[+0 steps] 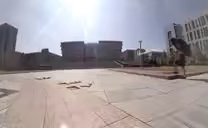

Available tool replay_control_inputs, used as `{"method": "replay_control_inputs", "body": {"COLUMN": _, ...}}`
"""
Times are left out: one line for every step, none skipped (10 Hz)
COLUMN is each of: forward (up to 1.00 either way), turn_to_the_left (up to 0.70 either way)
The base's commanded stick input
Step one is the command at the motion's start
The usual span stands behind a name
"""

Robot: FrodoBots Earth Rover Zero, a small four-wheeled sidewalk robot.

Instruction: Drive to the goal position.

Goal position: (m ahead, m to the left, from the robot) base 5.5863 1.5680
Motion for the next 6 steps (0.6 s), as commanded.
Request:
{"method": "replay_control_inputs", "body": {"forward": 0.7, "turn_to_the_left": -0.22}}
{"method": "replay_control_inputs", "body": {"forward": 0.7, "turn_to_the_left": -0.13}}
{"method": "replay_control_inputs", "body": {"forward": 0.7, "turn_to_the_left": -0.05}}
{"method": "replay_control_inputs", "body": {"forward": 0.7, "turn_to_the_left": 0.02}}
{"method": "replay_control_inputs", "body": {"forward": 0.7, "turn_to_the_left": 0.02}}
{"method": "replay_control_inputs", "body": {"forward": 0.7, "turn_to_the_left": 0.02}}
